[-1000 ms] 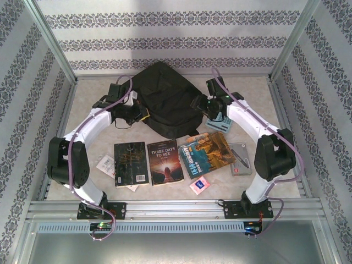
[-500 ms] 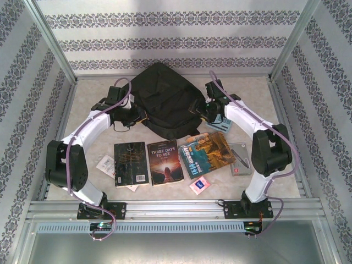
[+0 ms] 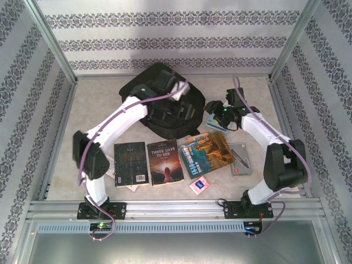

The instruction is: Pack books, pencil case, and school supplies into a backpack

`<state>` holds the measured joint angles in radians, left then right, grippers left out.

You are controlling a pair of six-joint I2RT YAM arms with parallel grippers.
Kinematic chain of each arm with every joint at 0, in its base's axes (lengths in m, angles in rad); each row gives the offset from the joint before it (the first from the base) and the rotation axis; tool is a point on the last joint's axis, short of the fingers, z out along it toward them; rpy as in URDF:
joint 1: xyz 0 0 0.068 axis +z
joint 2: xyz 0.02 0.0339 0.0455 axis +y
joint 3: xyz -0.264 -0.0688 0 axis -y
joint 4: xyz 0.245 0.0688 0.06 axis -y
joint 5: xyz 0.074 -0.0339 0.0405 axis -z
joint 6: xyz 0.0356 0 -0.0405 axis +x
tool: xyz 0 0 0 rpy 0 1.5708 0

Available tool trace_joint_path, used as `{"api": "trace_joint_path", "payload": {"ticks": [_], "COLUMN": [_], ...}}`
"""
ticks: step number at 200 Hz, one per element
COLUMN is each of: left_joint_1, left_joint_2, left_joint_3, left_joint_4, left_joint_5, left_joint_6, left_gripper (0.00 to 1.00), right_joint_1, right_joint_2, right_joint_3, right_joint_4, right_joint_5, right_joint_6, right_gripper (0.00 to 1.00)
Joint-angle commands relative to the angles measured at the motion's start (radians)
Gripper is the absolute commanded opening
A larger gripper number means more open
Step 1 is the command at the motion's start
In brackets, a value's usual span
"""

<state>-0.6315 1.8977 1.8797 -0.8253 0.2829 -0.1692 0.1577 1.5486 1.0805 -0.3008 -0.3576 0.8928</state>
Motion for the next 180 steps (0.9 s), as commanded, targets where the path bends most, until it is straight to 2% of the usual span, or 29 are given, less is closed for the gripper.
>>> {"api": "trace_joint_path", "payload": {"ticks": [1,63,116,180], "left_joint_1": [-0.021,-0.023,-0.011,-0.007], "left_joint_2": [0.099,0.234,0.262,0.318], "left_joint_3": [0.077,0.170,0.176,0.212], "left_joint_4": [-0.142,-0.144,-0.132,-0.149], "left_joint_5": [-0.034,-0.130,-0.127,-0.145], "left_joint_6": [0.129,0.112,0.094,0.097], "left_gripper": [0.80,0.77,0.68,0.70], "right_joint_1": [-0.039,-0.056,-0.055,-0.055], "right_joint_2": [-0.065,-0.139,-0.125,-0.118], "right_joint_3": [-0.043,-0.101,-0.119,-0.100], "right_joint_4": [0.013,0.018,0.034,0.020], "right_joint_5": [-0.007,-0.024,-0.047,-0.059], "right_joint_6": [0.014,-0.004,-0.009,-0.020], "right_gripper": [0.65,0.67,0.65,0.64]}}
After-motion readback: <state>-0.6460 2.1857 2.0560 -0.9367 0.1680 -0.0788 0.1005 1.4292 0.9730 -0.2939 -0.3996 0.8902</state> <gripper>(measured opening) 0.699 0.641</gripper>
